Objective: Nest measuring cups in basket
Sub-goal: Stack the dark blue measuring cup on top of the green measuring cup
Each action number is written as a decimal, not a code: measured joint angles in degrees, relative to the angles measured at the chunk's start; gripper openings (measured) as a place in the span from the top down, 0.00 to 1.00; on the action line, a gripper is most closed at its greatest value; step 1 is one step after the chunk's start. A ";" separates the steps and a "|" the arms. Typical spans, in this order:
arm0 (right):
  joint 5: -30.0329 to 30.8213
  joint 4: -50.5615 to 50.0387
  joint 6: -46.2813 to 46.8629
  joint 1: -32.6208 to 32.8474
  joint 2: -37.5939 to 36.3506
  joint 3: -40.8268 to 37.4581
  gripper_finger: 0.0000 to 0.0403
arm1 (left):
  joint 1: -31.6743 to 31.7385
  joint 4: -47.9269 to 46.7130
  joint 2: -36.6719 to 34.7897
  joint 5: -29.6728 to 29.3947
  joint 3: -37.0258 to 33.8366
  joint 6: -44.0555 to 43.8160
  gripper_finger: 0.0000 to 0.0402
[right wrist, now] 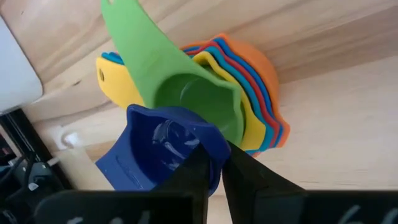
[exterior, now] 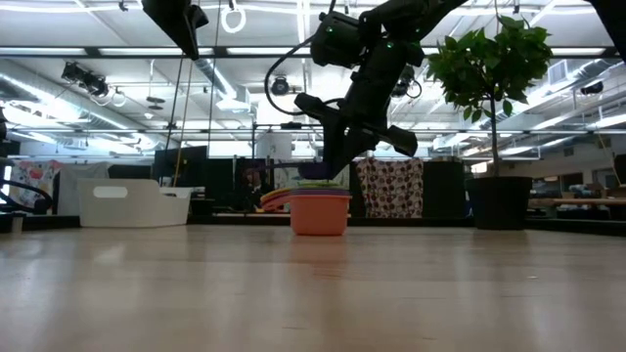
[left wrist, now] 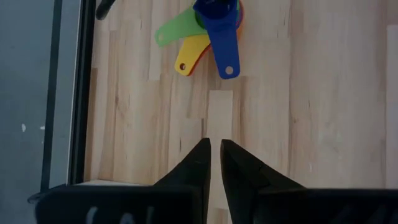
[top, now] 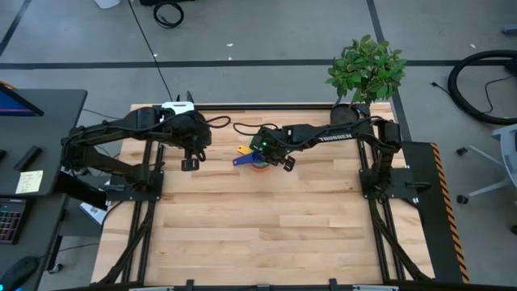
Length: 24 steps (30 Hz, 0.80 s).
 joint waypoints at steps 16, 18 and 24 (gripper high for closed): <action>0.46 -1.39 -0.88 -0.09 0.00 0.00 0.89 | 0.00 -0.05 0.00 0.00 0.00 0.02 0.89; 0.46 -1.42 -1.05 -0.09 0.00 0.00 0.89 | -0.02 -0.07 0.00 0.00 0.00 0.02 0.89; 0.46 -0.87 -3.17 -0.12 0.00 0.00 0.89 | -0.02 -0.07 0.00 0.00 0.00 0.04 0.89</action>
